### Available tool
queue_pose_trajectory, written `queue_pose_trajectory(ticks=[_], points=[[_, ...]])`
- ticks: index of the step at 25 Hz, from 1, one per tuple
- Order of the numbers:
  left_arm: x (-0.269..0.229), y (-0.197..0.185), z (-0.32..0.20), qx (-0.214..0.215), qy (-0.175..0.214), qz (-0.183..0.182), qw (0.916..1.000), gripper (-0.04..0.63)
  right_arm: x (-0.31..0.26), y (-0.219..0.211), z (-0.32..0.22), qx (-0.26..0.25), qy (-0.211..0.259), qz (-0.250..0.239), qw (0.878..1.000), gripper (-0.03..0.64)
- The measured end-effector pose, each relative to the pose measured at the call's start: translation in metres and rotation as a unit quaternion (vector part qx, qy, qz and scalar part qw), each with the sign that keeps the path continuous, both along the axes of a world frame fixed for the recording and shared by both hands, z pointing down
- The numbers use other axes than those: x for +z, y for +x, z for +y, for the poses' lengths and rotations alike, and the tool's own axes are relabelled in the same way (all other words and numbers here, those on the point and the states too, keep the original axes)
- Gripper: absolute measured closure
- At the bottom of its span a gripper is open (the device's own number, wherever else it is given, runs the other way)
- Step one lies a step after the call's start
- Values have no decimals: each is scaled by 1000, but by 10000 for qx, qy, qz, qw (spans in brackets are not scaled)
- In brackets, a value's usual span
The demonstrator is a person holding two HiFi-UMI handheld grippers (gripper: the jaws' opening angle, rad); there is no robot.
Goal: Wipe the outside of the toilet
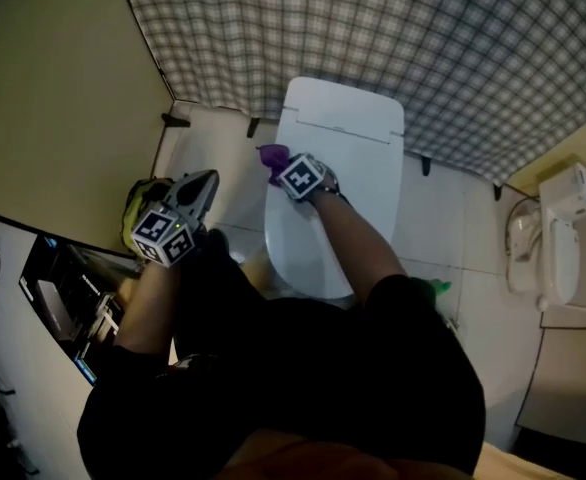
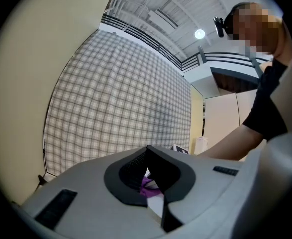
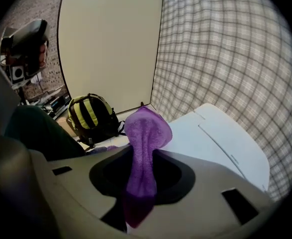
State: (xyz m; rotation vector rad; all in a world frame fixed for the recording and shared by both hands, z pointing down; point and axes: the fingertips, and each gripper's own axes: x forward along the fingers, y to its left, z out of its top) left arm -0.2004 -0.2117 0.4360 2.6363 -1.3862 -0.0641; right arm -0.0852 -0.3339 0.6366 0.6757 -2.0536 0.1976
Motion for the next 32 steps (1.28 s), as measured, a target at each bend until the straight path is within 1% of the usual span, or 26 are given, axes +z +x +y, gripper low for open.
queue_pose_trajectory(ticks=[1,3,5,6,8,9,10,12,13,17,19,20,21,22,23,24,25,27,28,30,32], points=[[2,-8,6,-22,-13,7,10000,603,3,-3,-4,4,82,115,9999,503],[9,-26,17,-100,-57,72,9999,603,5,-6,-10,53,173,116,9998,503],[15,-41,27,-189,-113,142,9997,603,6,7,-11,156,148,145,9997,503],[18,-45,31,-209,-135,161,9996,603,8,22,-8,239,76,246,9994,503],[20,-47,36,-197,-148,176,9995,603,15,64,4,495,-216,457,9975,503],[19,-46,39,-174,-135,185,9996,603,16,91,7,657,-252,544,9960,503],[17,-43,41,-146,-114,194,9996,603,15,115,9,788,-271,500,9953,503],[13,-37,45,-97,-62,203,9997,603,13,154,17,977,-403,114,9943,503],[11,-33,47,-77,-42,203,9998,603,12,179,20,1135,-428,24,9926,503],[2,-15,53,7,-7,149,9999,603,12,283,31,2000,-417,42,9789,503],[-3,-6,55,37,15,110,9999,603,11,315,31,2274,-303,8,9733,503],[-6,-2,55,44,29,97,9999,603,11,324,30,2275,-202,33,9736,503],[-8,2,56,46,45,86,9999,603,13,335,31,2197,-103,263,9752,503],[-11,6,58,55,66,77,9999,603,20,352,38,2129,-63,792,9738,503],[-13,11,60,76,86,72,9999,603,29,373,50,2128,-80,1401,9670,503],[-14,15,63,98,100,70,9999,603,36,385,60,2160,-89,1665,9621,503],[-15,20,65,120,114,66,9998,603,37,381,64,2193,-67,1426,9652,503],[-17,25,66,168,165,56,9997,603,17,347,58,2185,86,397,9750,505],[-18,26,65,182,191,71,9996,603,1,326,54,2101,213,75,9774,503],[-20,25,64,186,220,157,9995,603,-31,279,55,1739,421,-265,9835,503],[-21,27,65,216,237,246,9992,603,-58,222,64,1252,539,-597,9889,503]])
